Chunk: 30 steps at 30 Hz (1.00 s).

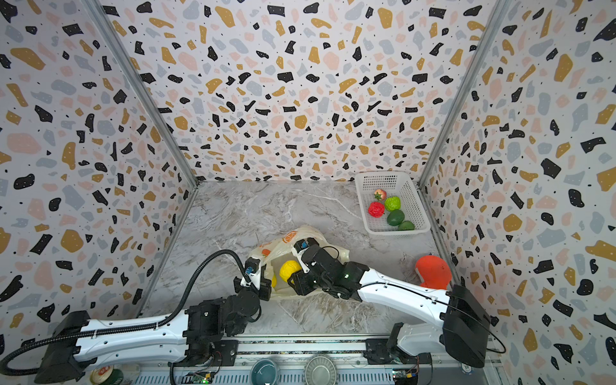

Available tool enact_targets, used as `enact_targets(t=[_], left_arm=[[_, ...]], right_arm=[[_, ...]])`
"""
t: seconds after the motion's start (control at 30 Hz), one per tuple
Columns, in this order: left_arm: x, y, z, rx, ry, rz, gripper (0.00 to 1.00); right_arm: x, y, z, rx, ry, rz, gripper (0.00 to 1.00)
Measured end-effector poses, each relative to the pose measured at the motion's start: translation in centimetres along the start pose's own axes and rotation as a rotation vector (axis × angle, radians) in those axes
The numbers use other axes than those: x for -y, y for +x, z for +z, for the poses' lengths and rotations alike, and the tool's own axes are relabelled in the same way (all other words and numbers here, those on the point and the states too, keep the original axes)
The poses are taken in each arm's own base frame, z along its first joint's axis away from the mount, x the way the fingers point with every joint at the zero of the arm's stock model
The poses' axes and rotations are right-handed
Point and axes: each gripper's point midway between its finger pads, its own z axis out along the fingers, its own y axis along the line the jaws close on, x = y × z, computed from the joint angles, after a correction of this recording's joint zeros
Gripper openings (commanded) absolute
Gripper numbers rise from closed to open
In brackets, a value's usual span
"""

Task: Untie the knot of the plastic bag and take out the fruit
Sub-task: 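Lift the yellow fruit out of the bag toward the basket with the right gripper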

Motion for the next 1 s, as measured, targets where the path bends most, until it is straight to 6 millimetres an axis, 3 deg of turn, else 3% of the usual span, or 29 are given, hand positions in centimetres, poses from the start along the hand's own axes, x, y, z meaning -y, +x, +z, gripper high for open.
enact_targets(t=[0.23, 0.33, 0.43, 0.57, 0.7, 0.87, 1.0], left_arm=[[0.1, 0.1, 0.1, -0.004, -0.002, 0.006, 0.0], [0.1, 0.1, 0.1, -0.003, -0.001, 0.005, 0.0], [0.1, 0.1, 0.1, -0.003, -0.001, 0.004, 0.0], [0.2, 0.0, 0.1, 0.002, 0.001, -0.003, 0.0], [0.3, 0.0, 0.1, 0.003, 0.002, -0.004, 0.0], [0.3, 0.0, 0.1, 0.002, 0.005, -0.004, 0.0], [0.3, 0.0, 0.1, 0.002, 0.006, -0.004, 0.0]], right_arm=[[-0.9, -6.7, -5.8, 0.155, -0.049, -0.019, 0.55], [-0.3, -9.6, -8.2, 0.214, -0.028, -0.029, 0.55], [1.6, -12.5, -10.6, 0.281, 0.011, -0.025, 0.55], [6.3, -15.1, -13.2, 0.357, 0.103, 0.018, 0.55], [11.9, -16.5, -14.6, 0.398, 0.215, 0.091, 0.55], [19.5, -17.4, -15.2, 0.438, 0.34, 0.198, 0.55], [25.4, -16.8, -15.2, 0.454, 0.436, 0.288, 0.55]])
